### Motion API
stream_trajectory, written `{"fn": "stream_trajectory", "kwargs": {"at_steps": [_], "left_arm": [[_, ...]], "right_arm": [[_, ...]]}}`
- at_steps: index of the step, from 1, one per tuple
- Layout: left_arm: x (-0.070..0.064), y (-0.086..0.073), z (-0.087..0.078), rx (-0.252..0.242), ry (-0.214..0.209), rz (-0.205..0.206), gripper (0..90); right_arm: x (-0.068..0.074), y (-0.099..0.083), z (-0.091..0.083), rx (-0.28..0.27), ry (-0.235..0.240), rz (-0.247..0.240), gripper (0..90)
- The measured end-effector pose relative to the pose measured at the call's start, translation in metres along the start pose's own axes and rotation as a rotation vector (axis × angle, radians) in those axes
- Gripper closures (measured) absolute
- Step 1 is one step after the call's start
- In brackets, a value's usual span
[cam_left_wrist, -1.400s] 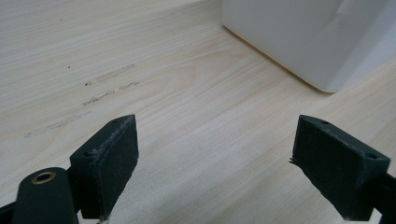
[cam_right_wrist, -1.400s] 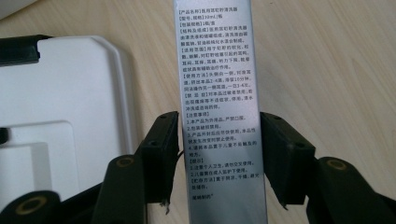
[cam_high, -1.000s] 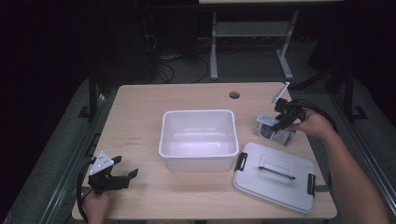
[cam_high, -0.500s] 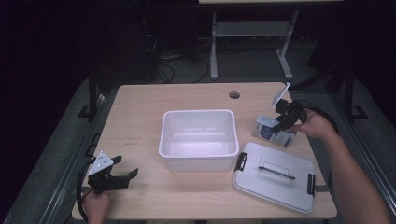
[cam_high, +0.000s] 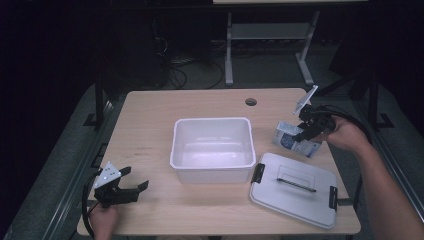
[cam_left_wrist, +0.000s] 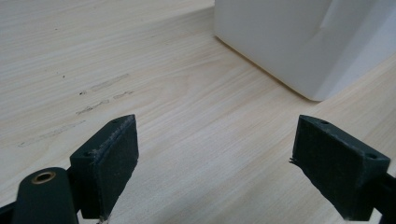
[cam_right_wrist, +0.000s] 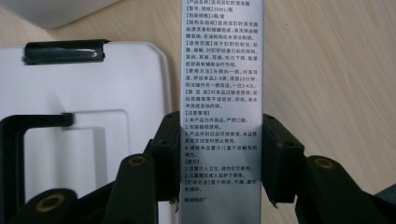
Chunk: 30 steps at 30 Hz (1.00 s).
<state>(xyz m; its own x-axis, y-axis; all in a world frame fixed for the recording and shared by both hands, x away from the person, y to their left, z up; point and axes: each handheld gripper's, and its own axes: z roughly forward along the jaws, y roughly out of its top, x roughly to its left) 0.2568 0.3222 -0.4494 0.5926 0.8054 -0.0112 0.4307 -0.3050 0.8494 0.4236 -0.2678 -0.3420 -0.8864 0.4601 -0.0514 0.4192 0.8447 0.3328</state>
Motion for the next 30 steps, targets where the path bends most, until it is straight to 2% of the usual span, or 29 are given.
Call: {"fn": "stream_trajectory", "kwargs": {"at_steps": [7, 13, 19, 30], "left_arm": [[0.001, 0.000, 0.001, -0.007, -0.009, -0.005, 13.6], [-0.001, 0.001, 0.001, -0.016, -0.016, 0.000, 13.6], [-0.001, 0.001, 0.001, -0.017, -0.014, 0.002, 13.6], [-0.002, 0.002, 0.002, -0.010, -0.013, 0.005, 13.6]], "right_arm": [[0.013, 0.003, -0.018, -0.010, -0.008, -0.008, 55.3], [0.023, 0.005, -0.026, -0.010, -0.006, -0.023, 55.2], [0.034, 0.007, -0.032, -0.008, -0.005, -0.041, 55.2], [0.045, 0.012, -0.039, -0.015, 0.013, -0.059, 55.3]]}}
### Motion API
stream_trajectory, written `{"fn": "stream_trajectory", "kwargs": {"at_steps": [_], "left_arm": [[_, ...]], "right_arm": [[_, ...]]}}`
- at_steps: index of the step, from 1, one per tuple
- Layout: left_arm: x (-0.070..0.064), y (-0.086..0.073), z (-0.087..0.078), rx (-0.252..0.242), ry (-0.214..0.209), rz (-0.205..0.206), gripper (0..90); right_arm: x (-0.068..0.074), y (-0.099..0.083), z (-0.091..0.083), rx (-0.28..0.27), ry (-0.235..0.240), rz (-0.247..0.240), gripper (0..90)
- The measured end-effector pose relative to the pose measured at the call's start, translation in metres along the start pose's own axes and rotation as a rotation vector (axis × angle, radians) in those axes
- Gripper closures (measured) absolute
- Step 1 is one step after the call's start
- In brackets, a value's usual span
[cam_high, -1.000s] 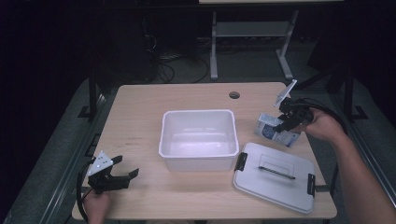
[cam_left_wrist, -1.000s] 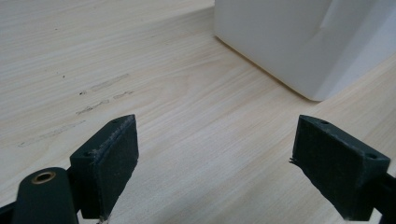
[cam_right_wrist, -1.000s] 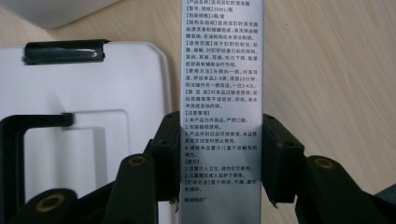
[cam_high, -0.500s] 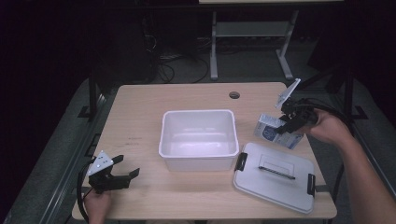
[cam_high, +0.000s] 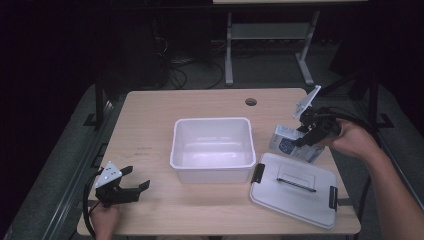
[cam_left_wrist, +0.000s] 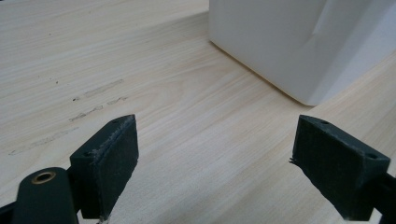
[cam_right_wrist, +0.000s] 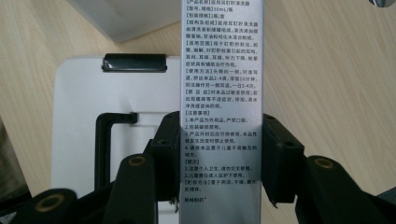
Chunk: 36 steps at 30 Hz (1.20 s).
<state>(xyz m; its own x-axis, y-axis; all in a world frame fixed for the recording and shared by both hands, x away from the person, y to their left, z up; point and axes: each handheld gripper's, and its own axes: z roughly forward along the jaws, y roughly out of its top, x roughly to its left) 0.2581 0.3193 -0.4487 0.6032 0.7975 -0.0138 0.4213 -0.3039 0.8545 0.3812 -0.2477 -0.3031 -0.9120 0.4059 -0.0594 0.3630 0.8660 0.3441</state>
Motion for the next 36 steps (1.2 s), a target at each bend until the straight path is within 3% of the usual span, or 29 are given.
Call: {"fn": "stream_trajectory", "kwargs": {"at_steps": [36], "left_arm": [[-0.001, 0.001, -0.001, -0.005, -0.001, 0.010, 13.6]], "right_arm": [[0.016, 0.017, -0.023, -0.014, 0.026, -0.014, 55.2]]}}
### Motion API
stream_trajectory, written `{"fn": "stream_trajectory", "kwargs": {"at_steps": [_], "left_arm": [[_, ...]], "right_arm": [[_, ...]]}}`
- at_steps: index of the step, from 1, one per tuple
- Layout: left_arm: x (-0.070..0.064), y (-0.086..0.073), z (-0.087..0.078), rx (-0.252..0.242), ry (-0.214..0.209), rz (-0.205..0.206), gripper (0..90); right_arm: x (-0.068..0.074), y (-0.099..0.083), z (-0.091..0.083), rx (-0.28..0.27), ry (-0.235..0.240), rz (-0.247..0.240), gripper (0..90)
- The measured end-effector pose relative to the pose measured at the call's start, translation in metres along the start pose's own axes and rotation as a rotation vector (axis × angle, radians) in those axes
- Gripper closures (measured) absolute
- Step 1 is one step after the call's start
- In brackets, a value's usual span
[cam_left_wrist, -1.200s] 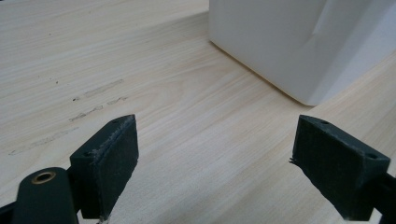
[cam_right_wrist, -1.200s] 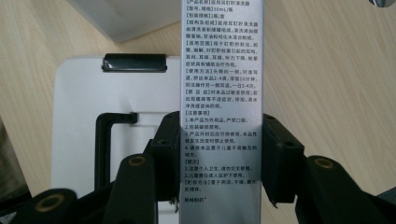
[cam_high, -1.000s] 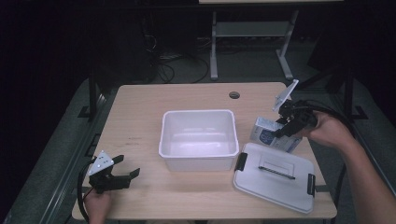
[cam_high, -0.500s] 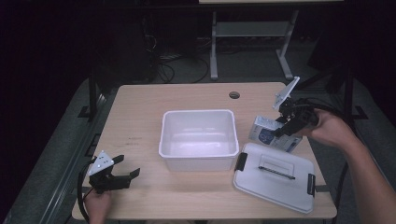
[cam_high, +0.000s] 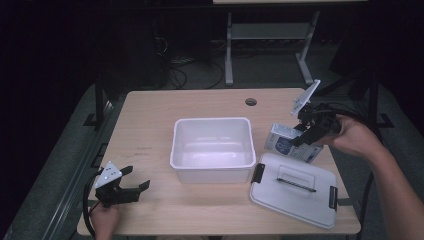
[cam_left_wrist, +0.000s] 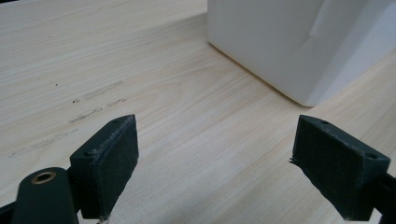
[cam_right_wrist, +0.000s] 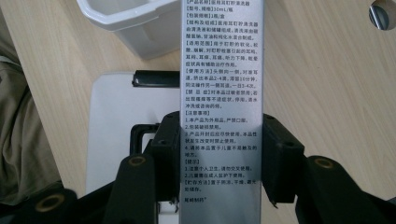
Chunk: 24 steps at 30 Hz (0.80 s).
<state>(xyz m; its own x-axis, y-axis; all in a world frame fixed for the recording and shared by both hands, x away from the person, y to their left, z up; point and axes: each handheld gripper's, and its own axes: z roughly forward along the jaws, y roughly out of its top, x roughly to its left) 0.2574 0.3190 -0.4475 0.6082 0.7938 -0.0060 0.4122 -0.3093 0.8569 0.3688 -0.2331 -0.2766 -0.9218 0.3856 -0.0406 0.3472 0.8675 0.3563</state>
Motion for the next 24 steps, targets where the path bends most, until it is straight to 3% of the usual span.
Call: {"fn": "stream_trajectory", "kwargs": {"at_steps": [12, 24], "left_arm": [[0.000, 0.000, 0.001, -0.002, 0.001, -0.005, 13.6], [0.000, 0.000, 0.000, -0.006, -0.001, -0.003, 13.6]], "right_arm": [[0.004, 0.008, -0.013, -0.008, 0.001, -0.007, 55.2], [0.016, 0.027, -0.022, -0.008, 0.014, -0.028, 55.2]]}}
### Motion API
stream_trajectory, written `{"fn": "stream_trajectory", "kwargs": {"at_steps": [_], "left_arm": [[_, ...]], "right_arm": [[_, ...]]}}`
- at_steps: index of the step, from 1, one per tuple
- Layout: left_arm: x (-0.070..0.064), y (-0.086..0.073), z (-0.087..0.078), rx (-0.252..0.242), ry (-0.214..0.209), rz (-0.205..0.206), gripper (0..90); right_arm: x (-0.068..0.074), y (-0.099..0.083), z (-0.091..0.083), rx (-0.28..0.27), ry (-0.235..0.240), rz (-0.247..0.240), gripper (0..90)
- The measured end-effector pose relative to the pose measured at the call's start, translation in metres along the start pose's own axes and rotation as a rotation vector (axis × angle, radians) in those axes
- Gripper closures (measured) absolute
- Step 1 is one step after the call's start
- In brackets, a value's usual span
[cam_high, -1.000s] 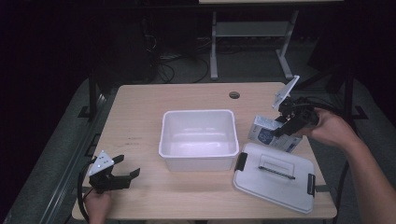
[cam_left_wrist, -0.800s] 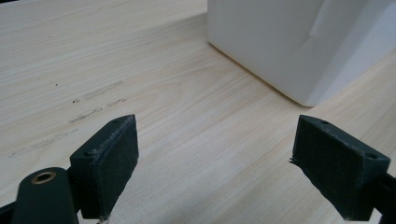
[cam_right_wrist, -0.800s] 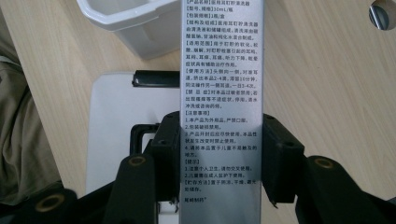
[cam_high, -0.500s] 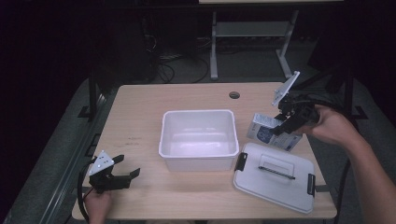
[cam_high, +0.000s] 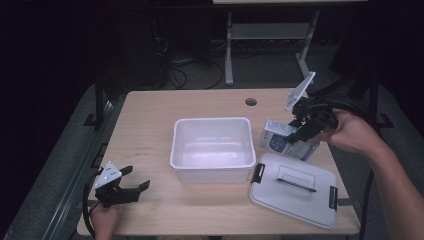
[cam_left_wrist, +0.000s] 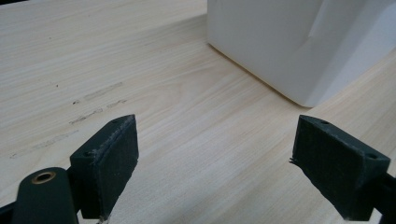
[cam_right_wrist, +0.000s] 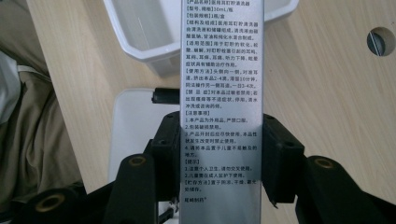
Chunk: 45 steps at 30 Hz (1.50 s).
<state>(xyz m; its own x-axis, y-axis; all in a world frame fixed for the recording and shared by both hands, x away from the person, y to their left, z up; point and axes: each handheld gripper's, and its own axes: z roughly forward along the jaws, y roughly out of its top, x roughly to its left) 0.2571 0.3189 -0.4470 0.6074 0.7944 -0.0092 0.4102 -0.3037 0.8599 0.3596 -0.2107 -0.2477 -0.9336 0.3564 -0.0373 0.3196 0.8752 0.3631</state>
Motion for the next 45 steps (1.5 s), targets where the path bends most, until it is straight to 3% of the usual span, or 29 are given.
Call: {"fn": "stream_trajectory", "kwargs": {"at_steps": [19, 45], "left_arm": [[0.001, 0.000, -0.002, -0.009, 0.000, -0.001, 13.6], [0.001, 0.000, -0.003, -0.011, 0.000, -0.003, 13.7]], "right_arm": [[0.018, 0.043, -0.008, -0.009, 0.030, -0.085, 55.2], [0.030, 0.072, -0.006, -0.004, 0.060, -0.147, 55.2]]}}
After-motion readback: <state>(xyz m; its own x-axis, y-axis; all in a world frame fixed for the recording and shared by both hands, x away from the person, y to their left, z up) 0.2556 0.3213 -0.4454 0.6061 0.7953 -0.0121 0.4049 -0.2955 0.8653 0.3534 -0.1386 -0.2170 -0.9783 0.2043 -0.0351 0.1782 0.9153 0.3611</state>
